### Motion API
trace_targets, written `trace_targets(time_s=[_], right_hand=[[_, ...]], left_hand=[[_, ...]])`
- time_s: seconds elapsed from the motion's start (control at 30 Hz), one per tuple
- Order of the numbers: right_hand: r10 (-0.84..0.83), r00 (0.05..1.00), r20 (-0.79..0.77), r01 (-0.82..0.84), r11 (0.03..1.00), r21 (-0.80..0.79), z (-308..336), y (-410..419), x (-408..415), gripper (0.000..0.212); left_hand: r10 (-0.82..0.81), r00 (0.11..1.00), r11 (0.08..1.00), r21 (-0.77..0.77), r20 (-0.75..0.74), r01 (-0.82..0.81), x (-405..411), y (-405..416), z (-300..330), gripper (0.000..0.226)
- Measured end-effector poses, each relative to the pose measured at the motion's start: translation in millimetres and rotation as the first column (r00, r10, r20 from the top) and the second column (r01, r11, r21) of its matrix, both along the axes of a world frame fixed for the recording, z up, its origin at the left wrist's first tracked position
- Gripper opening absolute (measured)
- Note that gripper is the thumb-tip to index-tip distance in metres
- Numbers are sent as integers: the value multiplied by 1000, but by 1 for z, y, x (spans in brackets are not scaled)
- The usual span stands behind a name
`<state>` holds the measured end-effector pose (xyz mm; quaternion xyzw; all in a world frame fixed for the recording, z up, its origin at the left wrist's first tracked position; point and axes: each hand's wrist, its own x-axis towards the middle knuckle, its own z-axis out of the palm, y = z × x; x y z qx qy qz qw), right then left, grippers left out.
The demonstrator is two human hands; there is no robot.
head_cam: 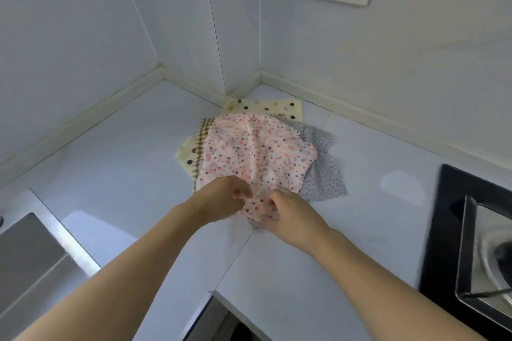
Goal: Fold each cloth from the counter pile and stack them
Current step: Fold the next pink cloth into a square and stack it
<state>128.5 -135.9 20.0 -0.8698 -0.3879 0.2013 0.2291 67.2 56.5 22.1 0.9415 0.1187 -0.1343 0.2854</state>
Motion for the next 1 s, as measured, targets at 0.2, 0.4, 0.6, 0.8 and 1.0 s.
trace_targets(time_s=[0.2,0.4,0.6,0.8,1.0], right_hand=[[23,984,175,-44,992,115,-61,-6,5,22],[-9,1000,-28,16,961,275,-57,-10,17,13],[-122,990,77,89,935,343,-37,-24,2,16],[-327,905,273,155,850,503,29,-73,-78,17],[-425,796,432,194,854,482,102,-140,-161,21]], left_hand=[[-132,967,991,18,217,132,-15,14,-51,38],[-165,913,986,70,372,150,-14,12,-62,23],[-195,827,967,245,528,72,-24,-4,-62,17],[-39,692,971,190,721,-144,-76,-44,-11,22],[-27,697,986,136,716,-101,-152,-91,75,18]])
